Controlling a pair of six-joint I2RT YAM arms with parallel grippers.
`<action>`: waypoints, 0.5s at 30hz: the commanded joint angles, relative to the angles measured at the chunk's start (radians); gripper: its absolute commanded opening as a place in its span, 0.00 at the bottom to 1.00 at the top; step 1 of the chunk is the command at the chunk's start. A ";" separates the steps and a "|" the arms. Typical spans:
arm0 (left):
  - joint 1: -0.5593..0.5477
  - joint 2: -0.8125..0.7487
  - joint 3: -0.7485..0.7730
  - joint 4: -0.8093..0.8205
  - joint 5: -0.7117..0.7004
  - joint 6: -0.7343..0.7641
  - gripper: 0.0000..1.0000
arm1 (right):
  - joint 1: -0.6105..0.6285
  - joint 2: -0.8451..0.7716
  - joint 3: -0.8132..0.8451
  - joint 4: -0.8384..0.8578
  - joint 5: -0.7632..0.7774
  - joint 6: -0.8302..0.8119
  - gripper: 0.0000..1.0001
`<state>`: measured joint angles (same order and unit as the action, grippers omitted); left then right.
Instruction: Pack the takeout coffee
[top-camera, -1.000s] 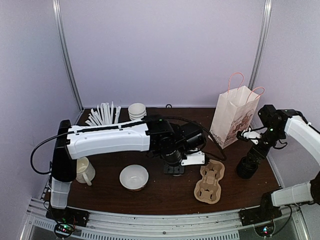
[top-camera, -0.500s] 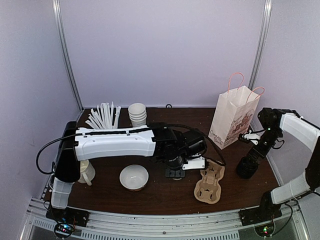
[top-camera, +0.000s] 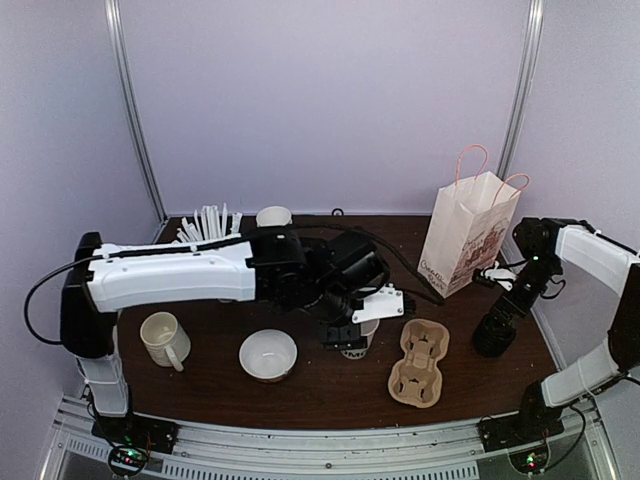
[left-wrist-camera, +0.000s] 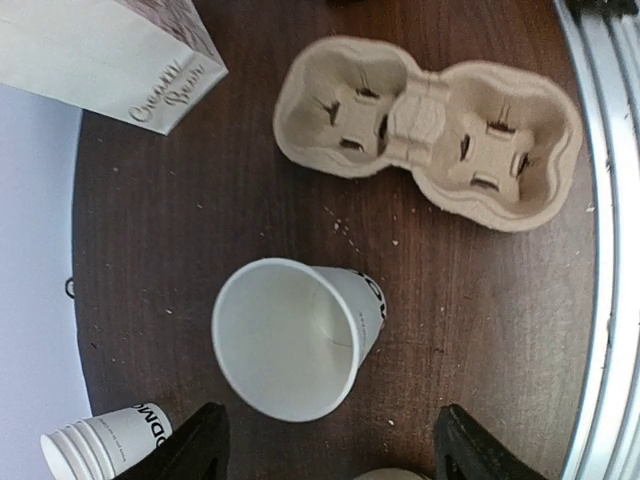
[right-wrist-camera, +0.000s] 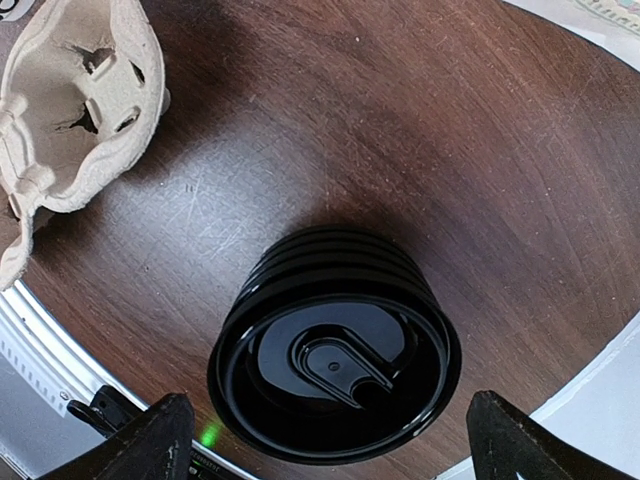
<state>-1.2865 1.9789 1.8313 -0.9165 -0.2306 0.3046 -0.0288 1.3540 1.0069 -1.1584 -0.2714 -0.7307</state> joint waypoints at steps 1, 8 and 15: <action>-0.003 -0.168 -0.098 0.252 0.044 -0.013 0.74 | -0.005 0.012 -0.006 0.015 0.001 -0.001 0.99; -0.002 -0.158 -0.113 0.299 0.020 -0.040 0.75 | -0.004 0.034 -0.011 0.022 0.009 0.002 0.99; 0.000 -0.162 -0.126 0.332 0.047 -0.062 0.87 | -0.003 0.055 -0.021 0.028 0.009 -0.004 0.99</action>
<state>-1.2865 1.8145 1.7088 -0.6529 -0.2039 0.2684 -0.0288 1.3975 0.9997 -1.1416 -0.2703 -0.7307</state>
